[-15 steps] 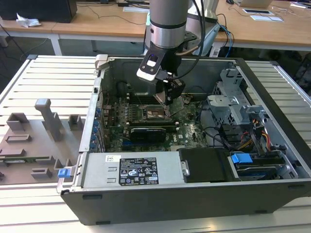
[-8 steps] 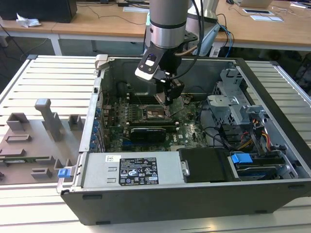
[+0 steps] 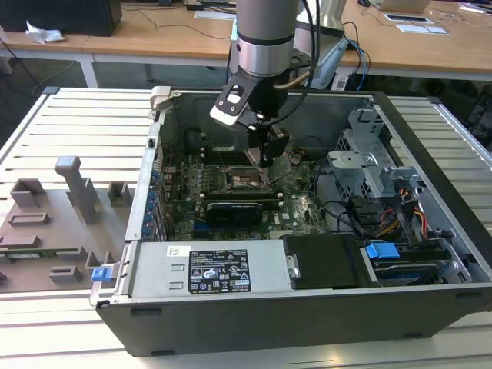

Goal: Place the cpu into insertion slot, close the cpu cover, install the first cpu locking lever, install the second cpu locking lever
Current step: 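Place the cpu into insertion slot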

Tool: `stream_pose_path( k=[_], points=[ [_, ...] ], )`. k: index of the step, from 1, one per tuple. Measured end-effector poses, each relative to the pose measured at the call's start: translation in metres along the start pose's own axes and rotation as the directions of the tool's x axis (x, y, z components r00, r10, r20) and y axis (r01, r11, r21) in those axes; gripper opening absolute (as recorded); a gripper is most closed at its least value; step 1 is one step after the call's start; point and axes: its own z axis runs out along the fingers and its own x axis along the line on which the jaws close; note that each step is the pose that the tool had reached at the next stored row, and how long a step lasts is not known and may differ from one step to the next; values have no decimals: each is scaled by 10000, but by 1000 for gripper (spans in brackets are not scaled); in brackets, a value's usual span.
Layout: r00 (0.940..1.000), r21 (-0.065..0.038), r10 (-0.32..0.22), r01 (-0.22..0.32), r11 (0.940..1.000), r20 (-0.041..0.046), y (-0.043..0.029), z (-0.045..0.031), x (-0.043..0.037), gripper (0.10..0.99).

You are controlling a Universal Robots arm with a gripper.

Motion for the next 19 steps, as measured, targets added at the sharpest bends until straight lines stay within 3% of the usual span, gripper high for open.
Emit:
stream_pose_path(
  k=[11, 19],
  points=[
    [9964, -9, 844, -844, 9964, 92, 0, 3, 0, 541],
    [9846, -29, 1741, -1741, 9847, 182, -1, 4, 0, 541]
  ],
)
